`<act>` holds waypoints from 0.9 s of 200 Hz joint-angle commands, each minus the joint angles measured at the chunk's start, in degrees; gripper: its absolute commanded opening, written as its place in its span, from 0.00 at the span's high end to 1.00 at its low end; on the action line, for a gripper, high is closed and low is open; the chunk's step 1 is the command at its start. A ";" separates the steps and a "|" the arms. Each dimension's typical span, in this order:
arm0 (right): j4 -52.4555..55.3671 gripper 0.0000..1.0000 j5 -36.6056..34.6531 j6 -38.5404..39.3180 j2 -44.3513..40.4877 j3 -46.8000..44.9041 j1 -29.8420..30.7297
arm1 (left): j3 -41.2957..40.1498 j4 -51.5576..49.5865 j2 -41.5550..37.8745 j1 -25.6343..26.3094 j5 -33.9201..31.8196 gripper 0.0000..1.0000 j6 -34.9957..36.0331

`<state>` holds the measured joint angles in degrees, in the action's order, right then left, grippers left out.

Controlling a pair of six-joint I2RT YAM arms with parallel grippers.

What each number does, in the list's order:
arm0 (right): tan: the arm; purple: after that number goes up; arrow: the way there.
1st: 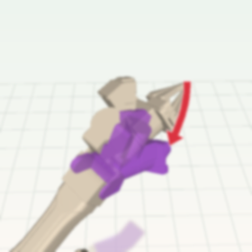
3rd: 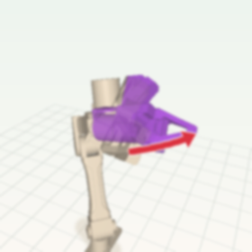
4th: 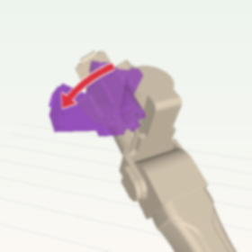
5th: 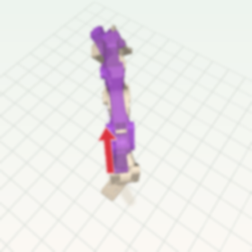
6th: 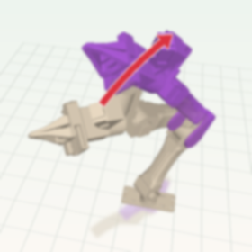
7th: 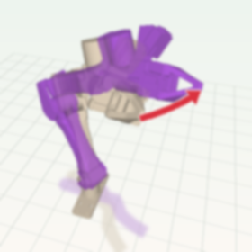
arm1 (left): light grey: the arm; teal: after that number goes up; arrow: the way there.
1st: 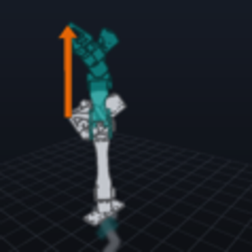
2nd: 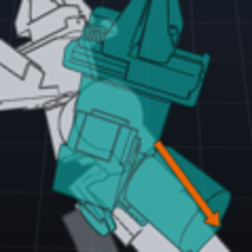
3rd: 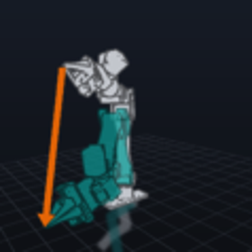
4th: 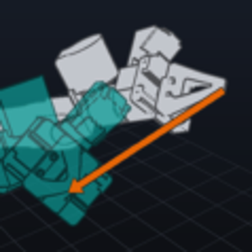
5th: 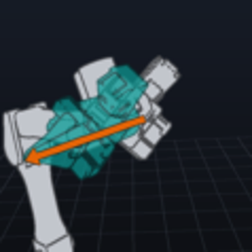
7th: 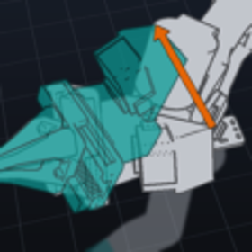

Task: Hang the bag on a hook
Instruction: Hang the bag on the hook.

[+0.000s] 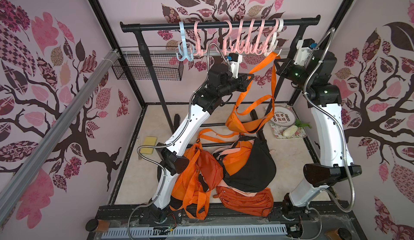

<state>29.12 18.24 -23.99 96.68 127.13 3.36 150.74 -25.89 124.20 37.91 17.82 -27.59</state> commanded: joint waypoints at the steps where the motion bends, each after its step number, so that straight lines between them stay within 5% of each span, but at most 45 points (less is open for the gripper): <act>1: 1.25 1.00 0.84 -0.58 -1.41 -1.79 -0.33 | -1.63 -0.49 -2.83 -0.29 1.31 1.00 0.71; 20: 0.79 0.95 1.23 -0.80 -1.97 -2.24 -0.28 | -2.06 -0.48 -3.22 -0.25 1.77 1.00 0.87; 94: -0.82 0.36 -8.53 -0.63 -9.49 -6.43 -0.35 | -7.37 -1.45 -9.16 0.49 0.96 0.21 7.85; 123: -3.88 0.19 -15.24 -1.58 -15.98 -10.86 -0.35 | -17.56 -0.35 -15.91 0.37 -1.97 0.13 12.02; 136: -4.05 0.01 -16.57 -1.98 -18.24 -12.02 -0.30 | -22.11 -0.11 -18.77 0.27 -2.82 0.10 13.37; 180: -2.97 0.00 -13.03 -2.72 -25.50 -19.64 -0.30 | -40.05 1.25 -29.77 0.29 -5.80 0.07 17.28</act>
<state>26.92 3.86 -25.76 75.35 112.64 3.25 119.33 -25.96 99.57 38.17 14.74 -14.11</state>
